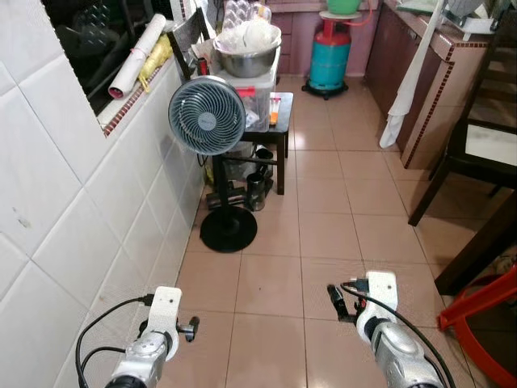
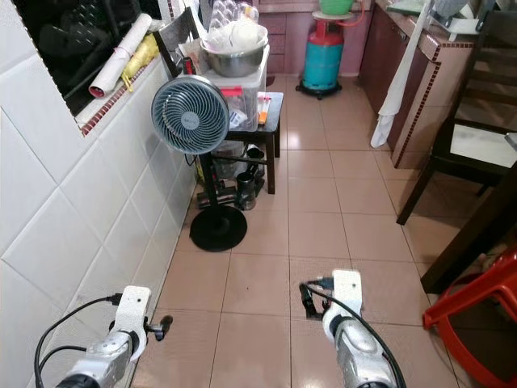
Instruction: Setting the table
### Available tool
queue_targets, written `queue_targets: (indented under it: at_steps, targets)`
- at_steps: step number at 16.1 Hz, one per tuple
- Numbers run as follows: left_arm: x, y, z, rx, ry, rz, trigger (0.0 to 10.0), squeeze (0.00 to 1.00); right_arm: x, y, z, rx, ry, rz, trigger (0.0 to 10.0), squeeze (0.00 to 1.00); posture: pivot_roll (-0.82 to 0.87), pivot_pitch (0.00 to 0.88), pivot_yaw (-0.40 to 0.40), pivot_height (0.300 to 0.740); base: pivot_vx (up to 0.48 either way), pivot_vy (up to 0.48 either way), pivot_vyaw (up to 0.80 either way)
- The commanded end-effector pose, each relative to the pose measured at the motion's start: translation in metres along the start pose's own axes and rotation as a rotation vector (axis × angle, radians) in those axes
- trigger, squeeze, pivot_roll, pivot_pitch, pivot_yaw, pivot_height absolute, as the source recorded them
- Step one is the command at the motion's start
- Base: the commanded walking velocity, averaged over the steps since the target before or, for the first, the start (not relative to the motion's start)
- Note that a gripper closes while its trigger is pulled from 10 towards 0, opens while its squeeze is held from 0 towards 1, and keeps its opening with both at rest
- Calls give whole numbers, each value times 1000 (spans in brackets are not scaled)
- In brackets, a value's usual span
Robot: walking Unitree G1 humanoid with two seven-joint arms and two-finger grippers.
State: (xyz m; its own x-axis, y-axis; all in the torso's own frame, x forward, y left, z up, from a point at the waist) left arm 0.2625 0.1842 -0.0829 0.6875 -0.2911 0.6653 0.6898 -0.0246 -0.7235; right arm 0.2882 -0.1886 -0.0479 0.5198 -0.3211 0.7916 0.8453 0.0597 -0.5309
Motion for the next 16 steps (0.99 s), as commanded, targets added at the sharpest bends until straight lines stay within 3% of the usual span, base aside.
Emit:
queue_targets:
  at_steps: [1,9,16]
  targets:
    - [-3,0,6,3,16,23,10000,0,-1,2,-3,-19,33,11,10000,0,-30,0,31,740,0,0,0]
    - [-24,-5,13,-3,61,79,10000,0,-5,6,2,3,14,55,10000,0,-42,0,37,740,0,0,0]
    - [-34,-8,11,-15,94,107,10000,0,-7,7,1,-3,10,65,10000,0,-44,0,37,740,0,265,0]
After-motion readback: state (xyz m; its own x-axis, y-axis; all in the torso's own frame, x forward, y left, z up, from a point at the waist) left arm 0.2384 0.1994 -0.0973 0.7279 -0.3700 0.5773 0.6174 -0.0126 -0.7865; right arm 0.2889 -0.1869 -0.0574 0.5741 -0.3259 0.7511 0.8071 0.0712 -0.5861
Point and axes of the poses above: a point about 5 cm out from each wrist's last joint towards the gripper, its own y axis pointing out of the wrist towards the gripper, its own x axis along the axis of the wrist's last joint, z = x × y, the point moved 4 cm from there along y, pointing out of the wrist towards the gripper, and after that the axes turned 11 degrees about y, right-handed, at the moved point
